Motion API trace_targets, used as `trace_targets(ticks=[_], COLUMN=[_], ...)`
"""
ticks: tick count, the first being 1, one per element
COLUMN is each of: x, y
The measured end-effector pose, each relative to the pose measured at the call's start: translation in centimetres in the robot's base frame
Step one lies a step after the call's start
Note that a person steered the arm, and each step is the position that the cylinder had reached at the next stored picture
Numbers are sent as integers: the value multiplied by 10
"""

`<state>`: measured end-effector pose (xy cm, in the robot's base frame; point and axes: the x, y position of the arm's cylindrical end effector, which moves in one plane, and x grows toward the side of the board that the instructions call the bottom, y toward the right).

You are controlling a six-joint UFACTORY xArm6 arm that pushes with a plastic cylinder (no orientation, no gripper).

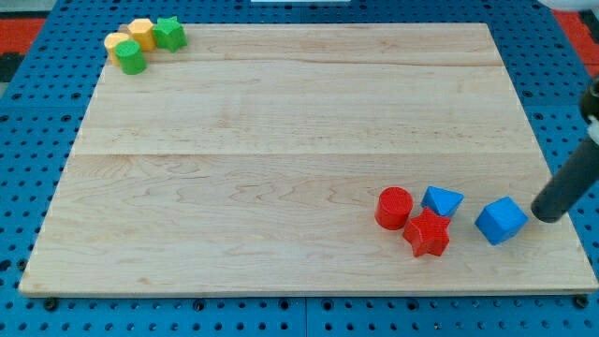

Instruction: Move the blue cube vertically above the red star

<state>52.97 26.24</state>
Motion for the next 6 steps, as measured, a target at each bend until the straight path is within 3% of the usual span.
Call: trace_targets(ticks=[2, 5, 6], x=[82, -24, -39], y=[29, -76, -100])
